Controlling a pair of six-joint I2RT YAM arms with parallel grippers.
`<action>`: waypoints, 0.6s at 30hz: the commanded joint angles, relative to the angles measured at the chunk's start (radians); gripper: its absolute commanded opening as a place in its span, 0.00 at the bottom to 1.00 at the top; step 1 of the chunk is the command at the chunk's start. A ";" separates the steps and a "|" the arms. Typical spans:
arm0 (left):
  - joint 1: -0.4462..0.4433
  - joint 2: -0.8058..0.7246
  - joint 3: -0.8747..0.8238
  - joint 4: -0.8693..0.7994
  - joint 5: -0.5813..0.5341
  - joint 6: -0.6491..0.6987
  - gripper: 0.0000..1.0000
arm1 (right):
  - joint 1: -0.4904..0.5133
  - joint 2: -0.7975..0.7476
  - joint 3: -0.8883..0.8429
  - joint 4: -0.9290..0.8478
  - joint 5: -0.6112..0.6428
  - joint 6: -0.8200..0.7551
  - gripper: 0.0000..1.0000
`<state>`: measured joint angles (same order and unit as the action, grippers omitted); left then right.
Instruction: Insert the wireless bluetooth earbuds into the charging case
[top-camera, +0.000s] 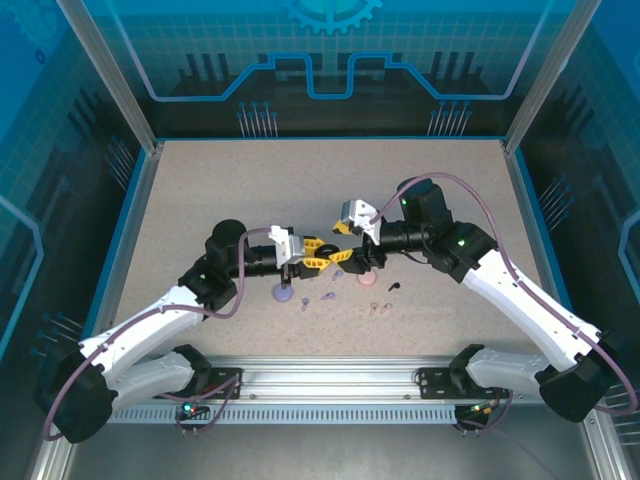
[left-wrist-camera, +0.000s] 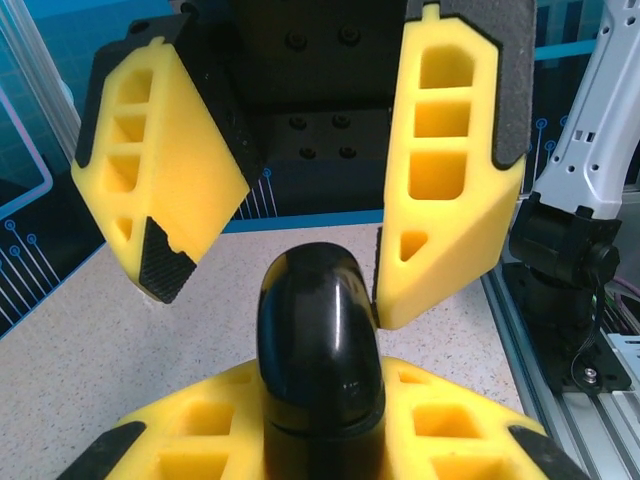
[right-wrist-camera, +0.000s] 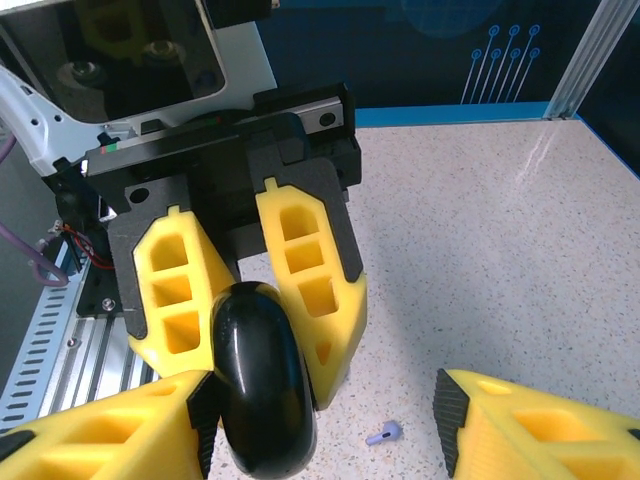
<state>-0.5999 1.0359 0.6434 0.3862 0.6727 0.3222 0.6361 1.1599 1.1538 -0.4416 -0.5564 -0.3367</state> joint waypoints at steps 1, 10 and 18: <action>-0.019 0.006 0.025 -0.014 0.015 0.042 0.09 | -0.023 -0.002 0.040 0.024 0.027 0.026 0.61; -0.025 0.016 0.028 -0.017 0.012 0.048 0.09 | -0.034 -0.003 0.047 0.018 0.035 0.031 0.62; -0.030 0.017 0.026 -0.017 0.001 0.046 0.09 | -0.041 -0.018 0.045 0.009 0.010 0.032 0.63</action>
<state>-0.6201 1.0492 0.6434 0.3679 0.6598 0.3439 0.6075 1.1595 1.1728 -0.4351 -0.5308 -0.3149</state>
